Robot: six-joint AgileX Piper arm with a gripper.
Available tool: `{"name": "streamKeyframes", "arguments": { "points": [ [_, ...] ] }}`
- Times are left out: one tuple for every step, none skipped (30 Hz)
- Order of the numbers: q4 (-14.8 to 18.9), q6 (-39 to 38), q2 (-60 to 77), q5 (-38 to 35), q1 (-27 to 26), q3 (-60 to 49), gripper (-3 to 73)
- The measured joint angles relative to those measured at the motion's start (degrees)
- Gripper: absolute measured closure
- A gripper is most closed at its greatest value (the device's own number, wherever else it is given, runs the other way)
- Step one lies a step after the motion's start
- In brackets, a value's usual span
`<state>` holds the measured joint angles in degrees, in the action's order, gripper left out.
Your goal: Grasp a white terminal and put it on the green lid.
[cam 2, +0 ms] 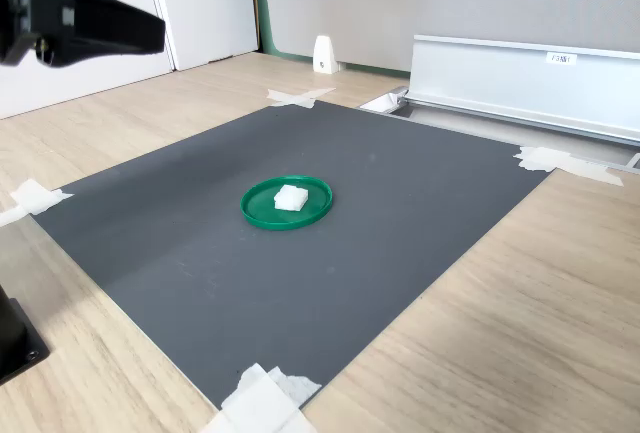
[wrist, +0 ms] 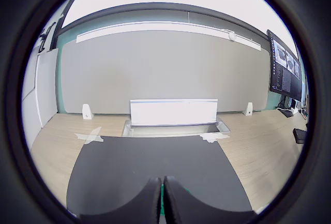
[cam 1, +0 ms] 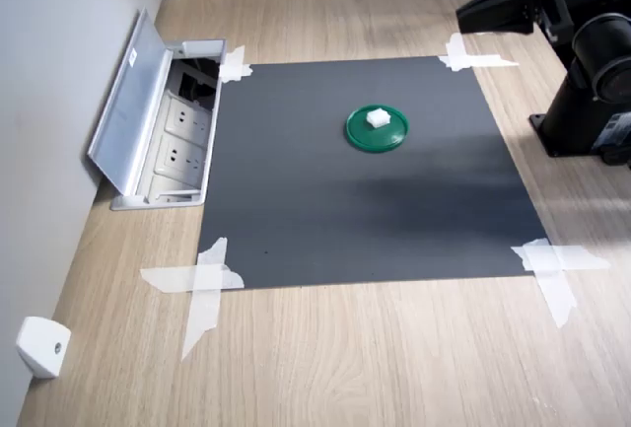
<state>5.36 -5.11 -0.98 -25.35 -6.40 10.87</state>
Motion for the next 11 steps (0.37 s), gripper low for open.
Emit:
{"name": "streamKeyframes", "arguments": {
  "points": [
    [0.1,0.0,0.9,-0.1,0.0,-0.5,70.2],
    [0.2,0.0,1.4,-0.1,0.0,-0.9,70.2],
    [0.2,0.0,1.6,-0.1,0.0,-1.3,70.2],
    [0.2,0.0,1.6,0.0,0.0,-1.7,70.2],
    [0.2,0.0,1.6,0.0,0.0,-2.2,70.2],
    [0.2,0.0,1.6,0.0,0.0,-2.7,70.2],
    [0.2,0.0,1.6,0.0,0.0,-3.3,70.2],
    [0.2,0.0,1.6,0.0,0.0,-3.9,70.2],
    [0.2,0.0,1.6,-0.1,0.0,-4.5,70.2],
    [0.2,0.0,1.6,-0.1,0.0,-5.1,70.2],
    [0.2,0.0,1.6,-0.2,0.0,-5.6,70.2]
  ]
}}
